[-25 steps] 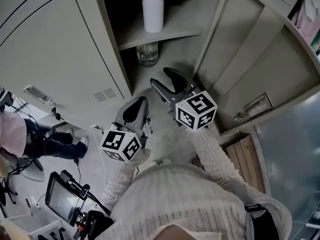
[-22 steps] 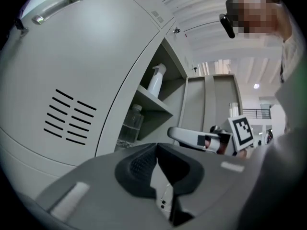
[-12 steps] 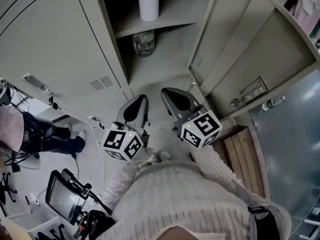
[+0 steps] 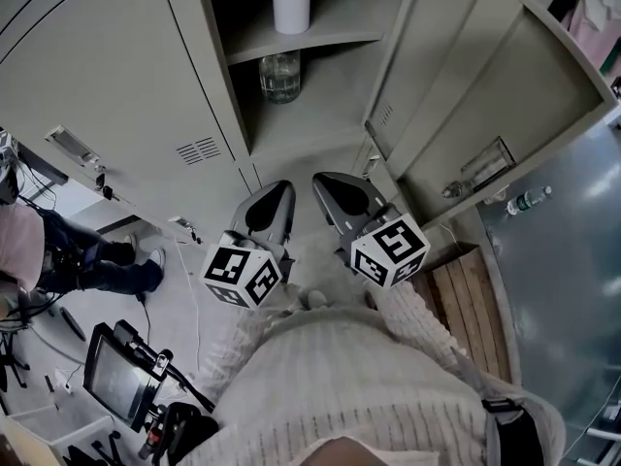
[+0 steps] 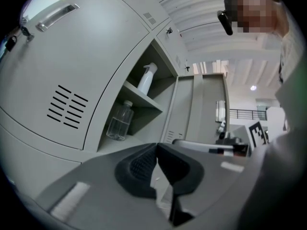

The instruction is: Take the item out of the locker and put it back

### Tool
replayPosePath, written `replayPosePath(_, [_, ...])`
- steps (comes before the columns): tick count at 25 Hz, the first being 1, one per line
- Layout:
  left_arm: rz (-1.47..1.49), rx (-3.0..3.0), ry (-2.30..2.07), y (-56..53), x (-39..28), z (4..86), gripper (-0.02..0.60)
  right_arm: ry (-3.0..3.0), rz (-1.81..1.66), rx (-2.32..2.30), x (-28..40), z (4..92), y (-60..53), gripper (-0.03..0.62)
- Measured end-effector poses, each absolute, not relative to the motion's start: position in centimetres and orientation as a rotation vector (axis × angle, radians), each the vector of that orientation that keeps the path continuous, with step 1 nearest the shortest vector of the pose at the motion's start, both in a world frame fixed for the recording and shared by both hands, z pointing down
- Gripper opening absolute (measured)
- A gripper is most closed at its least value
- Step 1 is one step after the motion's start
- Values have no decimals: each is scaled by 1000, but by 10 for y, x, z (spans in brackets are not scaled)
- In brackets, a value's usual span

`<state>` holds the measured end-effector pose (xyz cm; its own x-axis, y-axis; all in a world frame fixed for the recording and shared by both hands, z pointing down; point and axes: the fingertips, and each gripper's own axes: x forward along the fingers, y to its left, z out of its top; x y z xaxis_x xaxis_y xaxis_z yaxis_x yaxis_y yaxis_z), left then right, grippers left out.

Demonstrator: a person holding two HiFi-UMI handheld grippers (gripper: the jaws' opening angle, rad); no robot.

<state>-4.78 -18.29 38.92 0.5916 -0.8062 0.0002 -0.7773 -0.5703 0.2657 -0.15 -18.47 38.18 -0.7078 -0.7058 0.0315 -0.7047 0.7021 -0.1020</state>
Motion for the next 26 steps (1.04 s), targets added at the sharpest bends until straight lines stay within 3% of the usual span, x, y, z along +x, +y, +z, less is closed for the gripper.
replayPosePath(26, [-147,2591,-1275,-186,-44,392,6,2887,-174,-1245,-1,386,-186,0])
